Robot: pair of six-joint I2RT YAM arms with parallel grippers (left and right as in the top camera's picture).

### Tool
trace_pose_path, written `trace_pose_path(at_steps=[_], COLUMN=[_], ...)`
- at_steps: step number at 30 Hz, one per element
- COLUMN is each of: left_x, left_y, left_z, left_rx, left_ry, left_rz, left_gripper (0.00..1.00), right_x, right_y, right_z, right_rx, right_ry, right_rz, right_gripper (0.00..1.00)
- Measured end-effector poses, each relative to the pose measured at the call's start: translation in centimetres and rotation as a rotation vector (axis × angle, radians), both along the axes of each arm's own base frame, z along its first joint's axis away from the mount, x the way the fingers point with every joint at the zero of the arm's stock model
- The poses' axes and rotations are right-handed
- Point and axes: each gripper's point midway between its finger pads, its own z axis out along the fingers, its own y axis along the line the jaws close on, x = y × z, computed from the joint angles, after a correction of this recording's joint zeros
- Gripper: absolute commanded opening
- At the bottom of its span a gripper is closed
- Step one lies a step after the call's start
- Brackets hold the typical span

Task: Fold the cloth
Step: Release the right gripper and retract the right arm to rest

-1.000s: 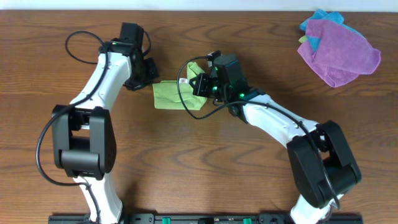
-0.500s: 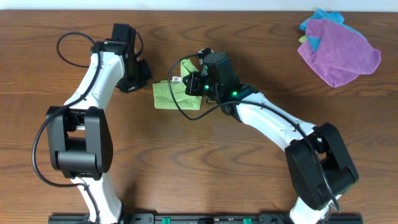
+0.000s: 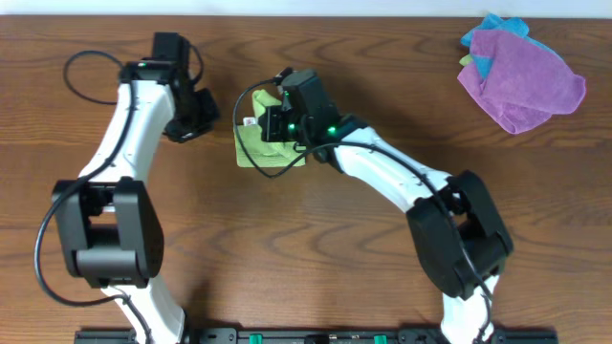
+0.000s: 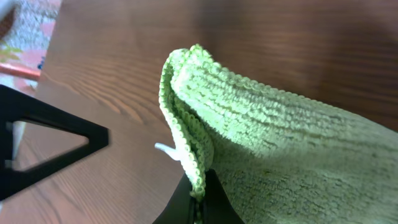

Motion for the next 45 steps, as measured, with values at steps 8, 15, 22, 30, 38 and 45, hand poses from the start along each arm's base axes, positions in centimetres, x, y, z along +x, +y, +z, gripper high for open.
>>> trace_pose_path(at_steps=[8, 15, 22, 30, 38, 45], left_x=[-0.5, -1.0, -1.1, -1.3, -1.6, -1.6], left_y=[3.3, 3.5, 3.5, 3.5, 3.5, 3.5], left_z=[1.5, 1.4, 1.4, 1.5, 1.5, 1.5], left_rx=[0.002, 0.004, 0.004, 0.004, 0.004, 0.004], left_ry=[-0.012, 0.006, 0.007, 0.013, 0.023, 0.024], left_rz=[0.073, 0.067, 0.063, 0.063, 0.063, 0.060], left_gripper=[0.06, 0.06, 0.06, 0.06, 0.06, 0.06], right_x=[-1.7, -2.6, -2.6, -1.8, -0.9, -1.0], right_y=[2.0, 2.8, 3.2, 4.0, 4.7, 5.4], right_z=[-1.4, -3.3, -4.8, -5.4, -6.4, -5.5], right_rx=[-0.020, -0.042, -0.047, -0.037, -0.046, -0.028], right_ry=[0.020, 0.046, 0.051, 0.039, 0.038, 0.016], right_rz=[0.050, 0.073, 0.078, 0.078, 0.085, 0.128], right_gripper=[0.01, 0.01, 0.01, 0.01, 0.55, 0.99])
